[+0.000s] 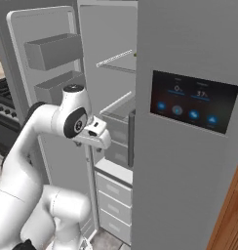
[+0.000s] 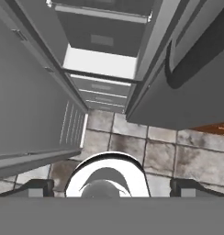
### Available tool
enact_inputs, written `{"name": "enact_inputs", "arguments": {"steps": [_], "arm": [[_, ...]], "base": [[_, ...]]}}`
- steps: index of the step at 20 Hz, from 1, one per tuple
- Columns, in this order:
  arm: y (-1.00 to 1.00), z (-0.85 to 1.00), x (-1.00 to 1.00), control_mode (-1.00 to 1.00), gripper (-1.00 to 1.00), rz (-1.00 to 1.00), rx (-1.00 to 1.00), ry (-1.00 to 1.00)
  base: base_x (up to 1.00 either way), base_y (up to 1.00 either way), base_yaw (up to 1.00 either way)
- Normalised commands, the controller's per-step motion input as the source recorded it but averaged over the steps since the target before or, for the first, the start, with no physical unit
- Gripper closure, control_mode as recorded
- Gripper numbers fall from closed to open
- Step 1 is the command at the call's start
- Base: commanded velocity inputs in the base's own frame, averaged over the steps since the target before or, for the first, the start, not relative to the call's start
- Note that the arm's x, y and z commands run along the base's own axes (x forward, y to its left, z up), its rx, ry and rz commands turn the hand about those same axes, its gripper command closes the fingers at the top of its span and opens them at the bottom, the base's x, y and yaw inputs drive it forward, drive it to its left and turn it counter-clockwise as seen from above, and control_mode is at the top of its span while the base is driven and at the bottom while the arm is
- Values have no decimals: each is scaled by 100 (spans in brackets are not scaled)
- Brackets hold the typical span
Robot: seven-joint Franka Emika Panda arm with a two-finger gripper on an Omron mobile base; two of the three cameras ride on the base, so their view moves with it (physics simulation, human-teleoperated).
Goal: Store the hot dog in the freezer for long-term storage. Close the freezer door after placing the cooked food.
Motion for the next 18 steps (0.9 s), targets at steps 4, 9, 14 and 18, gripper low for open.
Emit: {"name": "enact_inputs", "arguments": {"steps": [4,9,14,18], "arm": [[21,0,-58,-100,-100,13,0,16],[29,-5,-47,-100,-100,7,0,5],[3,-3,-3,-100,-100,3,0,0],[0,0,0,-100,-100,0,0,0]], "base": [[0,0,0],[0,0,0],[0,0,0],[0,0,0]]}}
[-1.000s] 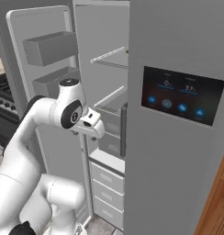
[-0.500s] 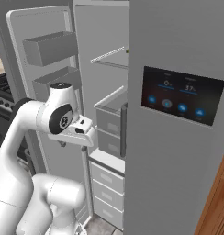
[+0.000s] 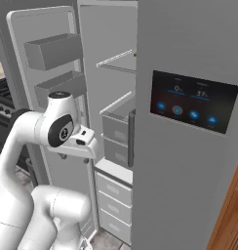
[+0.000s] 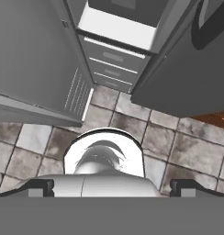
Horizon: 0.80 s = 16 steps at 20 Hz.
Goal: Store the hot dog in the freezer for long-term storage. Close the freezer door after placing the cooked food.
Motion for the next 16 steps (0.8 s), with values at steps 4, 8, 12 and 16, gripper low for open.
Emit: {"name": "enact_inputs", "arguments": {"steps": [4,8,12,16], "arm": [[0,-2,-8,100,-100,-4,0,0],[0,0,0,100,-100,0,0,0],[0,0,0,100,-100,0,0,0],[0,0,0,100,-100,0,0,0]], "base": [[-8,0,-4],[-48,2,-24],[-52,10,-32],[-41,22,-36]]}}
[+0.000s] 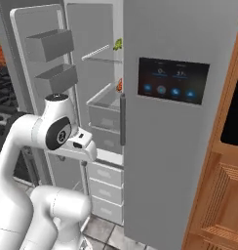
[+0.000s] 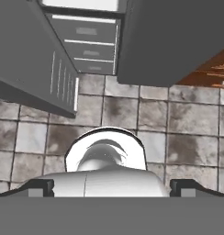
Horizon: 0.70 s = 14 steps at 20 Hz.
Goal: Store the hot dog in the freezer for long-term storage. Close the freezer door after placing the cooked food.
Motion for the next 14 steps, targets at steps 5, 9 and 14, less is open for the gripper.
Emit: {"name": "enact_inputs", "arguments": {"steps": [5,9,14], "arm": [[0,0,0,100,-100,0,0,0],[0,0,0,100,-100,0,0,0],[0,0,0,100,-100,0,0,0]], "base": [[-40,33,-44],[-47,32,-40],[-60,41,-26]]}}
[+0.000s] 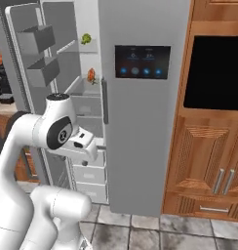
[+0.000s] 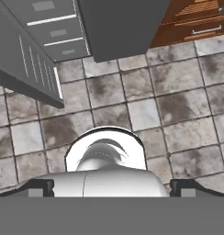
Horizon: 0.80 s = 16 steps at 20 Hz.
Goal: Store the hot dog in the freezer for long-term storage. Close the freezer door after placing the cooked food.
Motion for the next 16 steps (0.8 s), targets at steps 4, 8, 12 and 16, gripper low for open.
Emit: {"name": "enact_inputs", "arguments": {"steps": [4,8,12,16], "arm": [[0,0,0,100,-100,0,0,0],[0,0,0,100,-100,0,0,0],[0,0,0,100,-100,0,0,0],[0,0,0,100,-100,0,0,0]], "base": [[-34,66,-5],[-23,54,0],[-22,33,0],[-11,15,0]]}}
